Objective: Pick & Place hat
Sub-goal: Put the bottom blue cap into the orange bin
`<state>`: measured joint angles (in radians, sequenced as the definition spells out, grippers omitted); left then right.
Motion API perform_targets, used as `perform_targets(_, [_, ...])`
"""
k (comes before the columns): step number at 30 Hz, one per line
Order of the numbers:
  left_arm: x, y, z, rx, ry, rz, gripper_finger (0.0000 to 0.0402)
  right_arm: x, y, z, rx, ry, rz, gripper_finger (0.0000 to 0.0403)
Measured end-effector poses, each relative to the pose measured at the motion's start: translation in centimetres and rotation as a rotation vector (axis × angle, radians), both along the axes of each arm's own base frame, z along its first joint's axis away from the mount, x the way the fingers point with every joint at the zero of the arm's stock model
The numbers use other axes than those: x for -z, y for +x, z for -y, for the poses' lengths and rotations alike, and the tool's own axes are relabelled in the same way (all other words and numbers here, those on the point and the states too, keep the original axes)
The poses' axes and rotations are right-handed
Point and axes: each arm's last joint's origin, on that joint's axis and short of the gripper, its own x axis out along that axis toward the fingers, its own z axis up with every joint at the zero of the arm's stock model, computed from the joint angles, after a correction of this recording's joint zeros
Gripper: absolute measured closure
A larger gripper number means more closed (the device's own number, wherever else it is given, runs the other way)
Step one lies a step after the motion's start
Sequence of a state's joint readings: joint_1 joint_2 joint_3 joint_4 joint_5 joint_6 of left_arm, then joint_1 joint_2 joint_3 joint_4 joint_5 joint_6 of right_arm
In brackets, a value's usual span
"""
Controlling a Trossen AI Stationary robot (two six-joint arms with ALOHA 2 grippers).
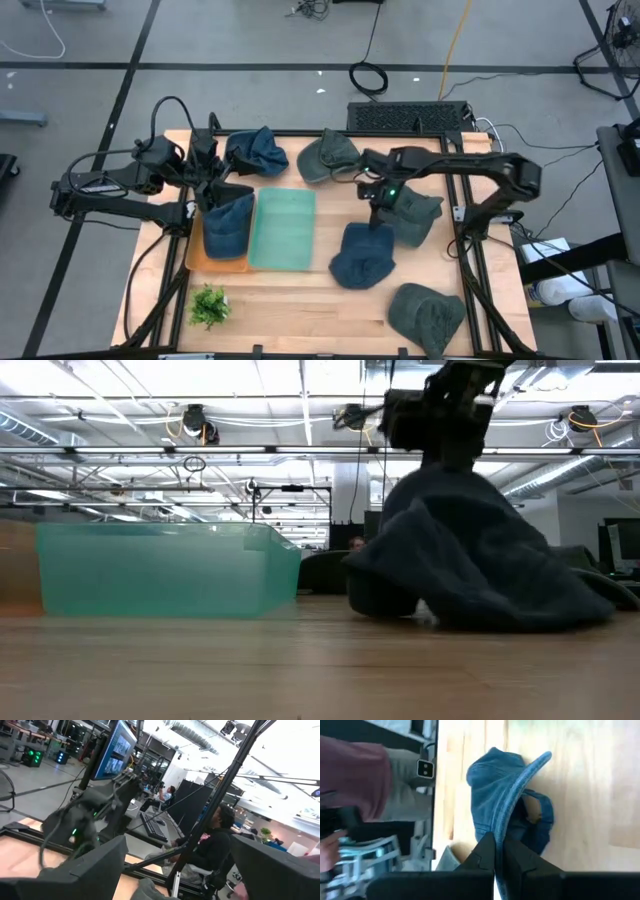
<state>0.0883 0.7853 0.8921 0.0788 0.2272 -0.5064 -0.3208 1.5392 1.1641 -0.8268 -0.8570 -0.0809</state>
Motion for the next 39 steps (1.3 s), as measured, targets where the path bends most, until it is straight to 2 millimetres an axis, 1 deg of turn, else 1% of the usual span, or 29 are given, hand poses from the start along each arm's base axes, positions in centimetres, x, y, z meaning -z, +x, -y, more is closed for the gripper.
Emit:
perform_targets(3, [0.0,0.0,0.0,0.000,0.000,0.000,0.0037,-1.9,-1.1,0.1,0.038,-0.009,0.047,0.0402])
perform_targets(6, [0.0,0.0,-0.1,-0.010,-0.001,0.000,0.0036,-3.4,-2.1,0.1,0.072,-0.013,0.082,0.0402])
perform_targets(15, [0.0,0.0,-0.2,-0.053,0.027,0.005,0.0037,-6.7,-4.6,-0.6,0.135,-0.004,0.158,0.0403])
perform_targets(19, [0.0,0.0,-0.2,-0.071,0.043,0.007,0.0036,-8.3,-5.5,-0.9,0.163,-0.009,0.235,0.0403])
perform_targets(29, [0.0,0.0,-0.3,-0.086,0.041,0.005,0.0036,-13.4,-6.1,-1.1,0.231,-0.061,0.641,0.0403])
perform_targets(32, [0.1,0.0,-0.3,-0.102,0.036,-0.002,0.0037,-14.5,-6.0,-1.1,0.243,-0.073,0.738,0.0403])
perform_targets(39, [0.5,0.1,-0.4,-0.130,0.061,-0.041,0.0037,-16.4,-5.7,-0.7,0.333,-0.129,0.919,0.0403])
